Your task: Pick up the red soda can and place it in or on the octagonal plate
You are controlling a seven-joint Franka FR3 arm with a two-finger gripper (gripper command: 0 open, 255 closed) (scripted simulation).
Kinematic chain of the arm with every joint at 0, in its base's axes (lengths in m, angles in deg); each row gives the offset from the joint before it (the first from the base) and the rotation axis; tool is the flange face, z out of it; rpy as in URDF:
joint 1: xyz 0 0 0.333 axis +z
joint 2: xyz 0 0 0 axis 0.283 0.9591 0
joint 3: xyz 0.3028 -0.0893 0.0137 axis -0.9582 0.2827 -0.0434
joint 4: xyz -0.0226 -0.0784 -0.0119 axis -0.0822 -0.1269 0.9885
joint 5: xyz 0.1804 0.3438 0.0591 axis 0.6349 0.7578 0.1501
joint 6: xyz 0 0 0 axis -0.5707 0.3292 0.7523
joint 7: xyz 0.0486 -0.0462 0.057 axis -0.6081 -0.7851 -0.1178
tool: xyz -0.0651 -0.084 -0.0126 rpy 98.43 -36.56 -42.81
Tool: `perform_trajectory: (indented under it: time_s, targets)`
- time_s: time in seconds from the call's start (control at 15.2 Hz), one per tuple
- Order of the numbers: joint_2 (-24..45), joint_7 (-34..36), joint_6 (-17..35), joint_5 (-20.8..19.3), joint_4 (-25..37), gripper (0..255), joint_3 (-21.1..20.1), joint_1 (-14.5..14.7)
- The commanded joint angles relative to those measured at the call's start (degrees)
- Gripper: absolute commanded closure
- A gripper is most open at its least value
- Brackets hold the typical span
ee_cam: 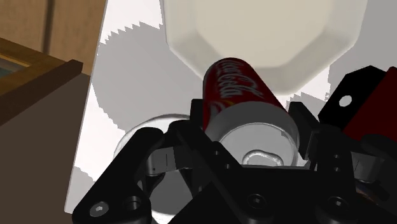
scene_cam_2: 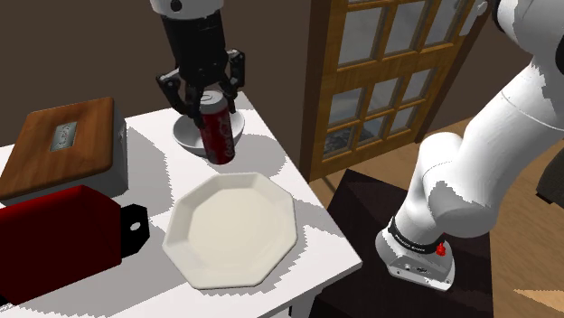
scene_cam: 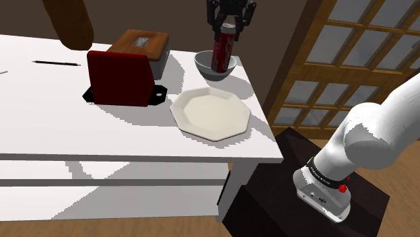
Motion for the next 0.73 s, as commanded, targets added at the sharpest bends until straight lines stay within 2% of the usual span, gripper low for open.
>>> perform_trajectory:
  time_s: [0.0,0.26,0.66]
  targets:
    - [-1.19,2.52,-0.45,0.50,-0.67,255,-1.46,1.00]
    - [-2.66,8.90,-1.42,1.79,-0.94,255,-5.43,3.49]
    - [-3.96,8.62,3.30,2.12,-6.93,255,-5.45,3.59]
